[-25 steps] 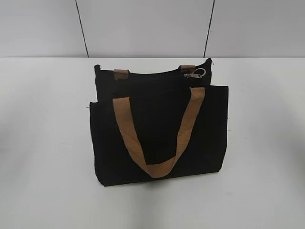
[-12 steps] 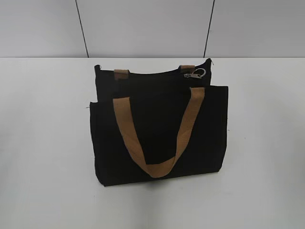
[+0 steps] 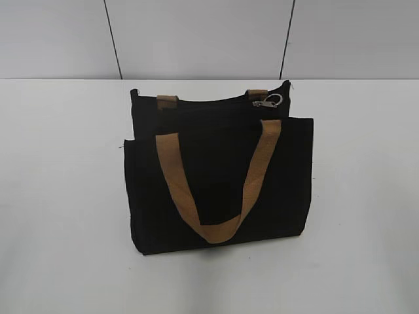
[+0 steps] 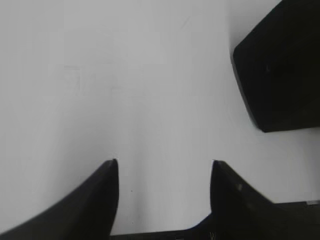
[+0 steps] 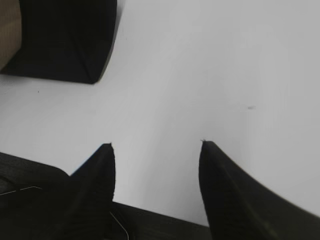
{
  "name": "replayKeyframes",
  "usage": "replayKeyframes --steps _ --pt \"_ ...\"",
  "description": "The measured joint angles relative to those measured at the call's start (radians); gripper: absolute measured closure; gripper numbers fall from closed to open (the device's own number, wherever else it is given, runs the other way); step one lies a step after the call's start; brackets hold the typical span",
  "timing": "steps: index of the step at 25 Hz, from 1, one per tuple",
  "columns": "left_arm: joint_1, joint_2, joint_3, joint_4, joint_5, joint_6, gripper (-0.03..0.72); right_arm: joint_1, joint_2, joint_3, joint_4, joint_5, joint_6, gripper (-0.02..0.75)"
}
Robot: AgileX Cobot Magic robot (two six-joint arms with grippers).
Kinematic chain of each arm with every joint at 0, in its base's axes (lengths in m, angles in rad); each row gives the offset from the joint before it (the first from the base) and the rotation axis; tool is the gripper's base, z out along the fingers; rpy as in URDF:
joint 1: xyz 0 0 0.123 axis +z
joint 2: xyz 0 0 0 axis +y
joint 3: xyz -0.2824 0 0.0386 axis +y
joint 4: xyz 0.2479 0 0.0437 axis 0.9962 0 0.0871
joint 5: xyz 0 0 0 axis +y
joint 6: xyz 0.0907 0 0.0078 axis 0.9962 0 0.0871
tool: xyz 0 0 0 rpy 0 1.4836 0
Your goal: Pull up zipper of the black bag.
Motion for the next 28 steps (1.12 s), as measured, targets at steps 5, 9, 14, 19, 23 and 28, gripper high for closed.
replayKeyframes --steps 5,9,14,19,23,28 --pt "0.0 -0.136 0.067 -0.007 0.035 0.0 0.204 0.0 -0.162 0.113 0.025 0.021 0.0 0.316" --pt "0.0 -0.24 0.073 -0.007 0.038 0.001 0.202 0.0 -0.286 0.155 0.031 0.044 0.0 0.316" --pt "0.0 -0.377 0.074 -0.007 0.032 0.007 0.202 0.0 -0.417 0.197 0.036 0.038 0.0 0.316" --pt "0.0 -0.42 0.098 -0.007 -0.006 0.01 0.202 0.0 -0.515 0.198 0.036 0.032 0.0 0.316" --pt "0.0 -0.42 0.103 -0.007 -0.016 0.01 0.202 0.0 -0.541 0.198 0.036 0.03 0.0 0.316" --pt "0.0 -0.422 0.103 -0.007 -0.019 0.011 0.202 0.0 -0.541 0.198 0.035 0.03 0.0 0.316"
